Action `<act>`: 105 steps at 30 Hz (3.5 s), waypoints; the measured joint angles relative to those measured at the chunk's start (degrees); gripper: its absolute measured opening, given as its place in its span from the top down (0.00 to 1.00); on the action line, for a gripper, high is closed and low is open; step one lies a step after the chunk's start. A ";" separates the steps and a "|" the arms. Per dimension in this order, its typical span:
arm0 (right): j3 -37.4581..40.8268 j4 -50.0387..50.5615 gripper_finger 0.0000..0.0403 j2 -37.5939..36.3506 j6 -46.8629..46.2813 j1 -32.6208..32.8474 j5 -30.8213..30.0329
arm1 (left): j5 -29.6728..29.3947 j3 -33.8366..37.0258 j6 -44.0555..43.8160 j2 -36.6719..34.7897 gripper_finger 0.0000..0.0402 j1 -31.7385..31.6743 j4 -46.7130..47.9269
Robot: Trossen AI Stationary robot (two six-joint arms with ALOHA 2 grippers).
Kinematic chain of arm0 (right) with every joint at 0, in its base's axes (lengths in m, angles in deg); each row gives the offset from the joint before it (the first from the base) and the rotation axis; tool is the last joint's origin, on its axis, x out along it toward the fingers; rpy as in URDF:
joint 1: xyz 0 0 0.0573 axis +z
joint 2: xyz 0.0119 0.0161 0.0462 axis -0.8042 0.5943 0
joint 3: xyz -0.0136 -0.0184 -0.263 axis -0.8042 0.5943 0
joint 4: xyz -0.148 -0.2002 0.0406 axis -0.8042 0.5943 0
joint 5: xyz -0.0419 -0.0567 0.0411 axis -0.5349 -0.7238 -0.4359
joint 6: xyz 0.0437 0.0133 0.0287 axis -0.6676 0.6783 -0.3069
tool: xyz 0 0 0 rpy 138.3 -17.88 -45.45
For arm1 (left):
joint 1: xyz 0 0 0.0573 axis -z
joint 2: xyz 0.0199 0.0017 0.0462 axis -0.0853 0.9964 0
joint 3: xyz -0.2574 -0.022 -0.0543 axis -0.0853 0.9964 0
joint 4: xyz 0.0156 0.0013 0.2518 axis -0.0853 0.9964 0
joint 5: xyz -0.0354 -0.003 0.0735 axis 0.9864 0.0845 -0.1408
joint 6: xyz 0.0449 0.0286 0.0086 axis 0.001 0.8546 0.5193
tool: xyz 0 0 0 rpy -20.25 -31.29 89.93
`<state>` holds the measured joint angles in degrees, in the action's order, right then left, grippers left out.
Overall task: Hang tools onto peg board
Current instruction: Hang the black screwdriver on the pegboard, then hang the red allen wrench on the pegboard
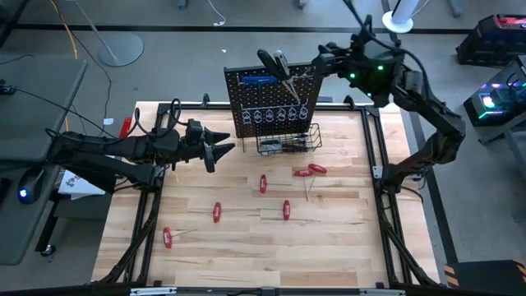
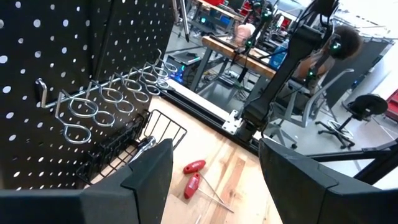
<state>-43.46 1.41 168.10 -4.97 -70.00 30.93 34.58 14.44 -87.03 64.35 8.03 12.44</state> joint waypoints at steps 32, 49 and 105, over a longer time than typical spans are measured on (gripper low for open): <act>-0.02 5.70 0.75 6.74 3.05 0.00 1.66 | -2.64 0.00 -0.13 0.00 0.43 0.00 -0.04; -0.17 7.33 0.75 8.45 5.37 -0.96 2.25 | -2.65 0.00 -0.66 -0.02 0.43 0.02 -0.07; -0.01 10.05 0.56 -1.71 8.17 -1.18 -0.33 | -2.09 0.00 -1.98 -0.02 0.43 0.01 0.66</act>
<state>-43.48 11.46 166.39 3.20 -71.18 30.60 32.49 14.44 -89.01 64.33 8.04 13.10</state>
